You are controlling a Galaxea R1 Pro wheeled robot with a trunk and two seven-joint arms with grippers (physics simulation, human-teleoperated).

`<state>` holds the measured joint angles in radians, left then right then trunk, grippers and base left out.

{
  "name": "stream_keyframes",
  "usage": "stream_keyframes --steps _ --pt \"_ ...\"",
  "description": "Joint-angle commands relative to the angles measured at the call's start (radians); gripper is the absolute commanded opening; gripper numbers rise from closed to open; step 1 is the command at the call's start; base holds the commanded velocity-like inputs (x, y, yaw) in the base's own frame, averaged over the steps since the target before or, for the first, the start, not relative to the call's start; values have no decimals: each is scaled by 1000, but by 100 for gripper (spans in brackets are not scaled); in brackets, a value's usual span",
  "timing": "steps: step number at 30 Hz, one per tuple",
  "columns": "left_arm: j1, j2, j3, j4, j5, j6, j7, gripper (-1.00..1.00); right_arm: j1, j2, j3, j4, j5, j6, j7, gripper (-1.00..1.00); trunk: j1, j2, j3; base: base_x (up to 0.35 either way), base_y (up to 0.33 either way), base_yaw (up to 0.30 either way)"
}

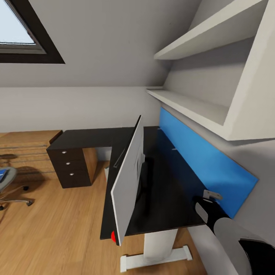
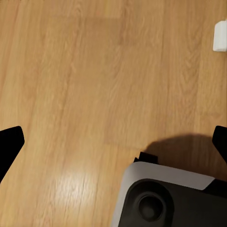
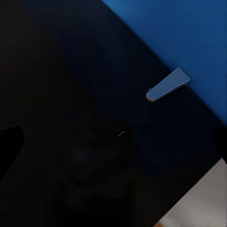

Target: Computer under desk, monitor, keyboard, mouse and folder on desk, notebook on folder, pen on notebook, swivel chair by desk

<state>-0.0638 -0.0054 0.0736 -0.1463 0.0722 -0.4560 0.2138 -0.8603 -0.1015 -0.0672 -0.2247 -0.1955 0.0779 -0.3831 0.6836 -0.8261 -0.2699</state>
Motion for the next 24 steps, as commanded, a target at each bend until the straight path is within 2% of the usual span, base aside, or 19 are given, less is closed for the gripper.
stream_keyframes --steps 1,8,10,13,16,24 --pt "-1 0 7 1 3 -4 -3 100 0 0 -4 -3 1 6 -2 100 0 -1 -1 101 0 0" --pt "-1 0 7 1 3 -4 -4 100 0 -1 -6 -4 1 6 -2 100 0 -1 -1 121 0 0" --pt "-1 0 6 0 3 -21 -4 100 0 -2 -7 -3 1 7 -2 100 0 -1 -1 23 0 0" --pt "-1 -2 4 -1 3 -84 -4 100 0 -2 -8 -3 1 7 -2 100 0 -1 -1 9 0 0" --pt "-1 -3 6 -1 3 -110 -3 100 0 -3 -8 -3 1 6 -2 100 0 -1 -1 3 0 0" --pt "-1 0 8 -2 11 -126 0 100 0 -1 -8 -4 -6 1 0 100 31 -57 -26 0 0 0"
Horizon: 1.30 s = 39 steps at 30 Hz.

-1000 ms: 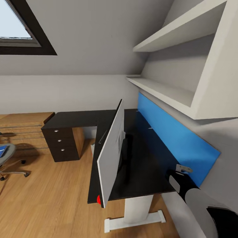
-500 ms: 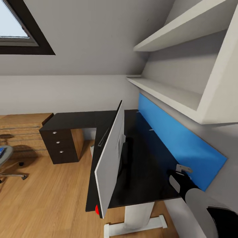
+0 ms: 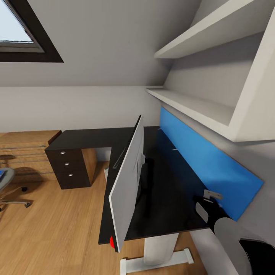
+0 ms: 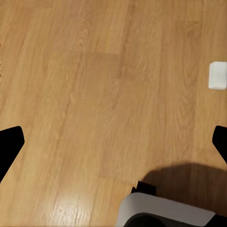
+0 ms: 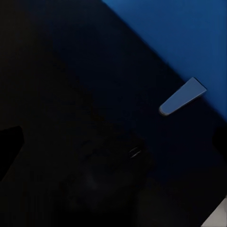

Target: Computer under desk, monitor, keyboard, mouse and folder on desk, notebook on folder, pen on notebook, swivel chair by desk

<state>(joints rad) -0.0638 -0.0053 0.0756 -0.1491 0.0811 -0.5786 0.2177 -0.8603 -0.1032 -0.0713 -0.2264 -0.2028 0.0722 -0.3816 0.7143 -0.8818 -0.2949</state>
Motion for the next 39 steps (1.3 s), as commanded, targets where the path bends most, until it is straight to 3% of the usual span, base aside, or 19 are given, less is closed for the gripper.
stream_keyframes --steps 1,10,15,17,19,20,22,24,26,27,32,36,39 --pt "-1 -1 7 0 3 -4 -4 100 0 0 -4 -2 1 7 -2 100 4 -8 -4 0 0 0" --pt "-1 2 17 -1 7 -4 -2 100 0 0 -4 -2 -1 9 -2 100 39 -71 -33 0 0 0" --pt "-1 42 51 -84 60 25 -8 100 0 -2 -4 -2 -43 23 -3 100 58 -106 -48 0 0 0" --pt "-1 55 56 -163 106 100 -10 100 0 -3 -4 -2 -55 25 -3 100 65 -120 -55 0 0 0" --pt "-1 66 59 -293 182 280 -12 100 0 -3 -4 -2 -63 27 -3 100 73 -134 -61 0 0 0" --pt "-1 74 61 -417 231 443 -13 100 0 -3 -4 -2 -66 29 -3 100 77 -141 -64 0 0 0" --pt "-1 86 71 -582 275 627 -13 100 0 -3 -4 -2 -68 35 -3 100 85 -155 -70 0 0 0" --pt "-1 91 88 -659 295 707 -13 100 0 -4 -5 -2 -68 37 -3 100 92 -169 -77 0 0 0" --pt "-1 96 159 -821 347 869 -15 100 0 -4 -5 -2 -69 40 -3 100 100 -183 -83 0 0 0" --pt "-1 97 182 -851 361 907 -16 100 0 -4 -5 -1 -69 40 -3 100 100 -183 -83 0 0 0" --pt "-1 98 211 -774 374 943 -17 100 0 -4 -5 -1 -70 41 -3 100 100 -183 -83 0 0 0" --pt "-1 101 216 -710 376 856 -18 100 0 -6 -9 -1 -85 40 -3 100 100 -183 -83 0 0 0" --pt "-1 101 217 -691 376 779 -18 100 0 -15 -22 0 -126 41 -3 100 100 -183 -83 0 0 0"
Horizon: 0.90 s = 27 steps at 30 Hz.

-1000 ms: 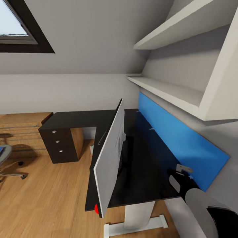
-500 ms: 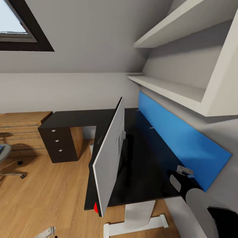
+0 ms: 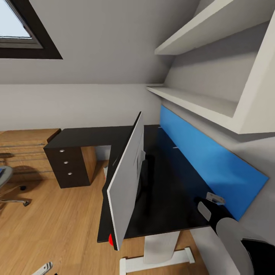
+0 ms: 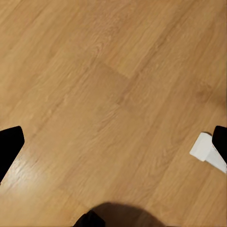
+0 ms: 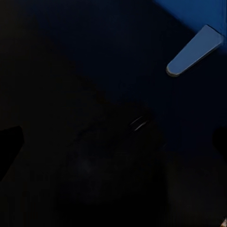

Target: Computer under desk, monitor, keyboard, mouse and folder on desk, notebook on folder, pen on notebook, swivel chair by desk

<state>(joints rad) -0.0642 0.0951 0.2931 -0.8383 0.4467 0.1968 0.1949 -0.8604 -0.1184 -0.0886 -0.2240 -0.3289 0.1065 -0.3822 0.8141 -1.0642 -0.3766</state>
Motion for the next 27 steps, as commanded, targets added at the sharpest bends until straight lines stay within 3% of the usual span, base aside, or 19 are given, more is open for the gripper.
stream_keyframes --steps 1,4,7,10,17,27 --pt "0 -1 0 2 10 -12 5 100 0 -5 -7 -2 -20 6 -2 100 0 -1 -1 0 0 0" --pt "0 -2 0 8 6 -35 6 100 0 -12 -11 -2 -72 7 -3 100 0 -1 -1 0 0 0" --pt "0 -3 1 9 1 -43 6 100 0 -14 -12 -2 -91 6 -3 100 0 -1 -1 0 0 0" --pt "0 -4 1 9 0 -45 6 100 0 -14 -12 -2 -95 6 -3 100 0 -1 -1 0 0 0" --pt "0 -5 1 10 0 -48 6 100 0 -14 -13 -1 -98 6 -1 100 27 -50 -23 0 0 0" --pt "0 1 0 48 -6 -48 5 100 0 -12 -13 -1 -99 5 0 100 27 -50 -23 17 0 0"
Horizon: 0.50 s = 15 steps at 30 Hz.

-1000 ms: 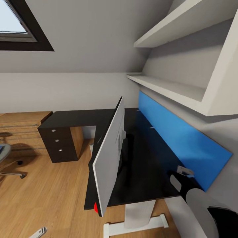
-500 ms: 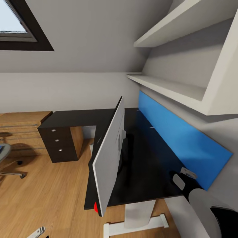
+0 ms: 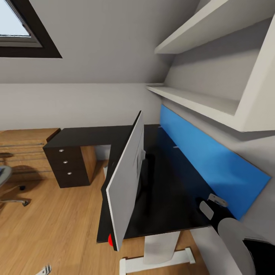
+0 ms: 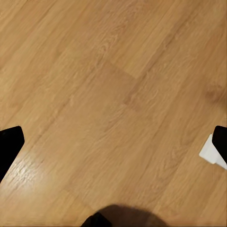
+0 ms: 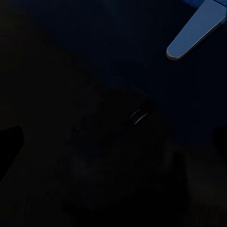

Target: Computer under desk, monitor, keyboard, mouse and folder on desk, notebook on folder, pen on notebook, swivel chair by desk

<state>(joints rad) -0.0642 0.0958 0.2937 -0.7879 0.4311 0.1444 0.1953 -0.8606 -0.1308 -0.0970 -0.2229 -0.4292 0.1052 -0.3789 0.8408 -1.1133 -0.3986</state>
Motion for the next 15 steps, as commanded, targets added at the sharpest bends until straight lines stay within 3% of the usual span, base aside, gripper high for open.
stream_keyframes --steps 1,9,15 --pt "0 0 -1 2 6 5 4 100 0 0 -4 -3 1 7 -3 100 0 -1 -1 151 0 0" --pt "0 -1 -1 17 -50 4 4 100 0 0 -6 -3 1 5 -3 100 0 -1 -1 136 0 0" --pt "0 -4 1 18 -56 4 5 100 0 -1 -6 -3 2 5 -5 100 0 -1 -1 11 0 0"
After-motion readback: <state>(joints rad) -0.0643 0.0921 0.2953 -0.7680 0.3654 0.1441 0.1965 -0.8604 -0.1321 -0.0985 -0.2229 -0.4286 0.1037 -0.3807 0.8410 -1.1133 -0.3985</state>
